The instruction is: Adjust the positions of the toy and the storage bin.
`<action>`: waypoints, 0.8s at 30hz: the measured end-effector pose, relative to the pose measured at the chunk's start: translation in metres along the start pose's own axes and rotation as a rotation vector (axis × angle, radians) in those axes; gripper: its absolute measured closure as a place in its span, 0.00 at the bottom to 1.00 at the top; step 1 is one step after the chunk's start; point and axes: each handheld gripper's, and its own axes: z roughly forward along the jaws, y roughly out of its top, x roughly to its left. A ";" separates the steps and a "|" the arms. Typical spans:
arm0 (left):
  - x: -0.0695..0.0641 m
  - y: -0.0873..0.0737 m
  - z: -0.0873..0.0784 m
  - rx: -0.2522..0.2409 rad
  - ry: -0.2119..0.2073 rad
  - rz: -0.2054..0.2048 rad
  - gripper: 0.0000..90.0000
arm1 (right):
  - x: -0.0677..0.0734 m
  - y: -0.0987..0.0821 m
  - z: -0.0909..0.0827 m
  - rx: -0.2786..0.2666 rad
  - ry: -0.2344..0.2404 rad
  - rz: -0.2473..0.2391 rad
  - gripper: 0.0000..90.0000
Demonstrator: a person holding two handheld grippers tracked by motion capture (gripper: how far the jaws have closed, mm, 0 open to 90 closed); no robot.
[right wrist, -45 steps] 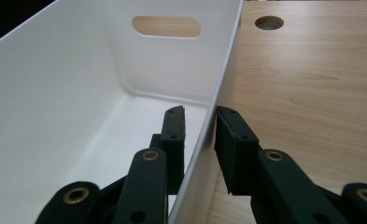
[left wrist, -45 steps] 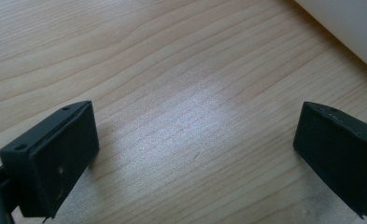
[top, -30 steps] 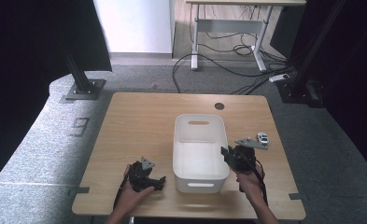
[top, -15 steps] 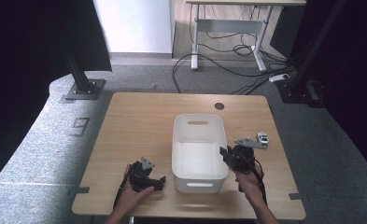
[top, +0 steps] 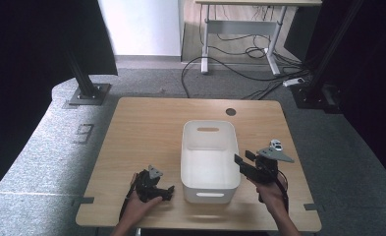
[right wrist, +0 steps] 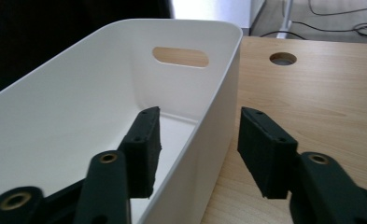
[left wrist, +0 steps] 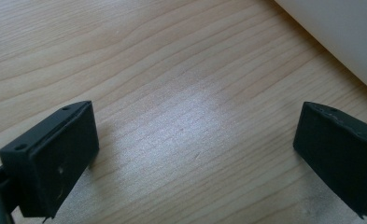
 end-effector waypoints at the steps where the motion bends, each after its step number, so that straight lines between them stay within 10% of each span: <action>1: 0.000 0.000 0.000 0.000 0.000 0.000 0.00 | 0.000 0.000 0.000 0.000 0.000 0.000 0.52; 24: 0.000 0.000 0.000 0.000 0.000 0.000 0.00 | -0.043 -0.025 -0.032 -0.046 0.014 -0.097 0.31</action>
